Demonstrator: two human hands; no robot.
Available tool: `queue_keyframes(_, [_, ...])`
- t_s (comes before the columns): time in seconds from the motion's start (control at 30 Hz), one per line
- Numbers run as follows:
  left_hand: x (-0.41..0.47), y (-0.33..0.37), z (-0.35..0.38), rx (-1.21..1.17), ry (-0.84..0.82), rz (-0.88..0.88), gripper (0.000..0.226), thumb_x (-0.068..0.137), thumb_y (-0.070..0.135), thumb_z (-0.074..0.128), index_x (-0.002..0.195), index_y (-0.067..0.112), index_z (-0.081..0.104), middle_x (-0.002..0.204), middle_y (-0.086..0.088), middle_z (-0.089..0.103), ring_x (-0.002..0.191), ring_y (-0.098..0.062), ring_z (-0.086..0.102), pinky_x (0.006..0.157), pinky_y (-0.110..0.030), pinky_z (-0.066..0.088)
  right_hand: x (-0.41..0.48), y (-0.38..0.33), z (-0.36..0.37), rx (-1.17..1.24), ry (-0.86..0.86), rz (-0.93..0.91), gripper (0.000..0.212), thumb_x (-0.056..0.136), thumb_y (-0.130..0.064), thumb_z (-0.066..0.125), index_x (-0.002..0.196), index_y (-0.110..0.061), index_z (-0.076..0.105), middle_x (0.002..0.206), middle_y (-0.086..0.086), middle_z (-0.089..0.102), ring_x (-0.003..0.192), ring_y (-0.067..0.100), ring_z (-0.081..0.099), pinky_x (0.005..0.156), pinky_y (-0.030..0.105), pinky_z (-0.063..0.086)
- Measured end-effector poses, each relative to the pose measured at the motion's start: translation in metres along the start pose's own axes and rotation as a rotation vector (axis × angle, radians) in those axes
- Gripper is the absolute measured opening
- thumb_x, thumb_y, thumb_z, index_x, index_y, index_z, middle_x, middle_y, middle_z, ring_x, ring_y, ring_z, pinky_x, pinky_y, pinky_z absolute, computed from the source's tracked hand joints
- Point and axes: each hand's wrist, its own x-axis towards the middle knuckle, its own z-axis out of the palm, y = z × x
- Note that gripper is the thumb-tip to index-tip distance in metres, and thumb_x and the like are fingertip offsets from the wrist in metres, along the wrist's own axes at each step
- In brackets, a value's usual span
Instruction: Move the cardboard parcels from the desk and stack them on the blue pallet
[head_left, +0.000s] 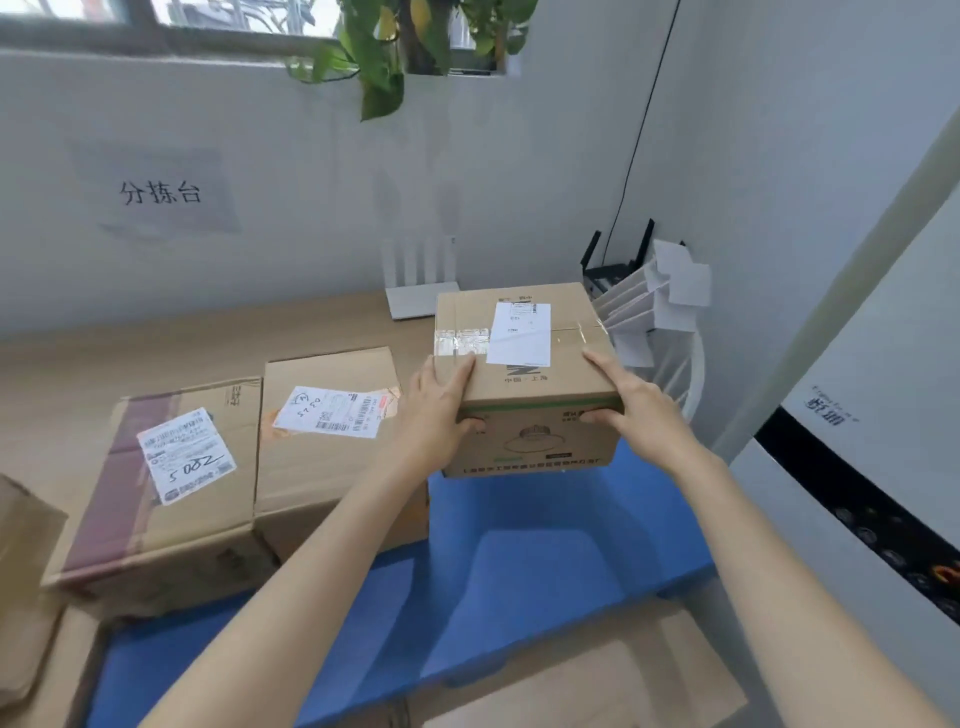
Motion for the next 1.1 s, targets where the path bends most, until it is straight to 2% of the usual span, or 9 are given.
queue_keyframes(0.1, [-0.005,-0.001,0.018,0.096,-0.006,-0.086,0.082,0.089,0.04,0.063,0.152,0.034,0.01,0.158,-0.017,0.008,0.145,-0.033,0.005,0.117,-0.047,0.015,0.013,0.018,0.021,0.052,-0.051,-0.041,0.076,0.09,-0.027,0.066,0.147,-0.047,0.02,0.136,0.001,0.051,0.116,0.025,0.05,0.081,0.038,0.04])
queue_keyframes(0.2, [-0.011,-0.002,0.035,0.181,-0.001,-0.141,0.081,0.091,0.042,0.059,0.152,0.034,0.007,0.159,-0.019,0.0,0.147,-0.033,-0.008,0.118,-0.045,0.004,0.017,0.032,0.041,0.082,-0.098,-0.071,0.078,0.089,-0.027,0.066,0.147,-0.049,0.017,0.139,-0.003,0.049,0.117,0.024,0.051,0.087,0.045,0.045])
queue_keyframes(0.27, [-0.016,-0.004,0.045,0.214,0.003,-0.157,0.081,0.091,0.043,0.058,0.152,0.034,0.006,0.159,-0.02,-0.001,0.146,-0.033,-0.011,0.117,-0.045,0.003,0.019,0.04,0.052,0.098,-0.122,-0.073,0.078,0.089,-0.028,0.066,0.146,-0.051,0.016,0.142,-0.005,0.047,0.118,0.025,0.051,0.09,0.049,0.046])
queue_keyframes(0.43, [-0.025,-0.008,0.062,0.308,-0.003,-0.194,0.08,0.091,0.047,0.055,0.152,0.033,0.005,0.158,-0.023,-0.001,0.146,-0.035,-0.009,0.115,-0.047,0.011,0.023,0.051,0.071,0.11,-0.174,-0.101,0.077,0.09,-0.028,0.065,0.147,-0.05,0.017,0.143,-0.005,0.046,0.119,0.026,0.051,0.092,0.05,0.045])
queue_keyframes(0.57, [-0.03,-0.012,0.067,0.396,0.015,-0.197,0.079,0.09,0.05,0.054,0.152,0.033,0.008,0.158,-0.025,0.0,0.146,-0.038,-0.009,0.117,-0.048,0.007,0.024,0.055,0.082,0.131,-0.195,-0.125,0.078,0.089,-0.027,0.066,0.148,-0.047,0.018,0.145,-0.004,0.045,0.121,0.025,0.05,0.094,0.049,0.045])
queue_keyframes(0.67, [-0.031,-0.013,0.07,0.421,0.017,-0.204,0.077,0.092,0.047,0.054,0.152,0.034,0.007,0.158,-0.023,-0.003,0.146,-0.038,-0.01,0.118,-0.049,0.01,0.023,0.056,0.087,0.154,-0.193,-0.139,0.079,0.089,-0.026,0.067,0.148,-0.045,0.018,0.146,-0.004,0.043,0.121,0.024,0.05,0.094,0.049,0.046])
queue_keyframes(0.87, [-0.033,-0.016,0.074,0.384,-0.014,-0.171,0.077,0.092,0.039,0.056,0.152,0.031,0.008,0.16,-0.015,-0.002,0.147,-0.035,0.002,0.117,-0.051,0.005,0.021,0.06,0.092,0.149,-0.184,-0.154,0.079,0.089,-0.026,0.067,0.147,-0.046,0.017,0.147,-0.003,0.042,0.121,0.024,0.05,0.092,0.049,0.045])
queue_keyframes(1.1, [-0.031,-0.016,0.073,0.321,-0.001,-0.194,0.078,0.088,0.037,0.064,0.15,0.032,0.018,0.16,-0.012,0.004,0.148,-0.032,-0.002,0.117,-0.051,0.002,0.021,0.06,0.092,0.165,-0.189,-0.148,0.077,0.089,-0.023,0.066,0.145,-0.046,0.019,0.145,-0.003,0.043,0.12,0.024,0.05,0.092,0.047,0.044])
